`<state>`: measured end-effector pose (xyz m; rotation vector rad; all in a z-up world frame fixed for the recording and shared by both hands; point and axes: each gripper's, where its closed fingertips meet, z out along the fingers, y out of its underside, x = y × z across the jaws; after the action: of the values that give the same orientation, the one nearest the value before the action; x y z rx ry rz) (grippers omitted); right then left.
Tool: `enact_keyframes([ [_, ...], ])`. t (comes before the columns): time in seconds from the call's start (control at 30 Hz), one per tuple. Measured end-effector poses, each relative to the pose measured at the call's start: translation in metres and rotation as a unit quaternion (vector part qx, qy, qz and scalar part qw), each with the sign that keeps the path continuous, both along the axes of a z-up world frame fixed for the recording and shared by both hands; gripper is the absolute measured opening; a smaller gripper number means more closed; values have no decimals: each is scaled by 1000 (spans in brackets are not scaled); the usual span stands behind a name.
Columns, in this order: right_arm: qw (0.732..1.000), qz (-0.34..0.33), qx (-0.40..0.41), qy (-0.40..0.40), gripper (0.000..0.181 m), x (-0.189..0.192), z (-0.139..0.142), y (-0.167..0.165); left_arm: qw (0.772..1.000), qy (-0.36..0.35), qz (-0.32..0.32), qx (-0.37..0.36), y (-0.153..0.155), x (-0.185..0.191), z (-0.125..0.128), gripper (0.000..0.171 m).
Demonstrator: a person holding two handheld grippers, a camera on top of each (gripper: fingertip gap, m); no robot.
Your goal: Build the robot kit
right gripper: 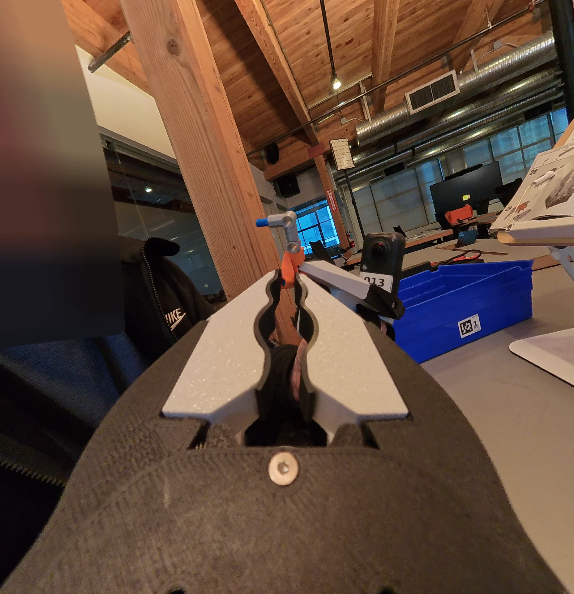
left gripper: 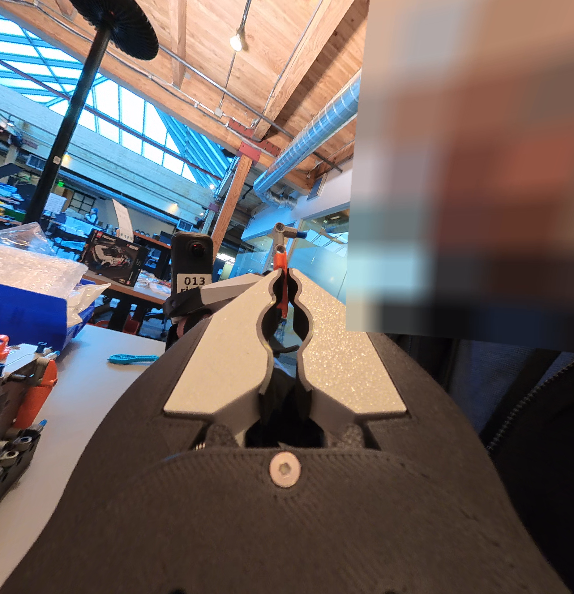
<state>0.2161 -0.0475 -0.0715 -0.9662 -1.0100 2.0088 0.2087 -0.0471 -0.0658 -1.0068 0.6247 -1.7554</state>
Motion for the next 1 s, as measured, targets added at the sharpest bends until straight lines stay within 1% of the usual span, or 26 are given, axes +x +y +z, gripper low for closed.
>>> enact_keyframes([
  [0.13, 1000, -10, -7, -4, 5, -1, -3, 4, 1000, 18, 10, -13, 5, 3, -7, 0],
  [0.4, 997, -43, -38, -52, 3, -7, -23, 26, 996, 56, 49, -56, 27, -1, -27, 0],
  [0.6, 994, -59, -49, -75, 2, -9, -31, 32, 993, 50, 64, -81, 36, -10, -31, 0],
  [0.7, 991, -60, -55, -102, 2, -10, -40, 32, 992, 51, 69, -95, 39, -13, -34, 0],
  [0.73, 988, -63, -52, -134, 2, -13, -49, 32, 990, 59, 70, -103, 40, -12, -38, 0],
  [0.8, 969, -60, -33, -239, 3, -18, -82, 28, 985, 95, 81, -123, 45, -13, -51, 0],
  [0.83, 958, -55, -27, -280, 2, -18, -96, 25, 981, 116, 84, -134, 46, -14, -59, 0],
  [0.87, 943, -55, -19, -328, 3, -17, -115, 23, 977, 135, 89, -140, 48, -16, -66, 0],
  [0.9, 922, -59, -1, -383, 3, -15, -136, 22, 972, 156, 98, -145, 49, -17, -74, 0],
  [0.93, 904, -72, 22, -422, 0, -13, -154, 23, 966, 180, 108, -148, 51, -18, -82, 0],
  [0.97, 894, -73, 38, -440, 0, -11, -163, 21, 962, 199, 116, -148, 52, -18, -88, 0],
  [1.0, 886, -68, 51, -457, 0, -10, -171, 17, 960, 204, 117, -150, 52, -19, -90, 0],
])
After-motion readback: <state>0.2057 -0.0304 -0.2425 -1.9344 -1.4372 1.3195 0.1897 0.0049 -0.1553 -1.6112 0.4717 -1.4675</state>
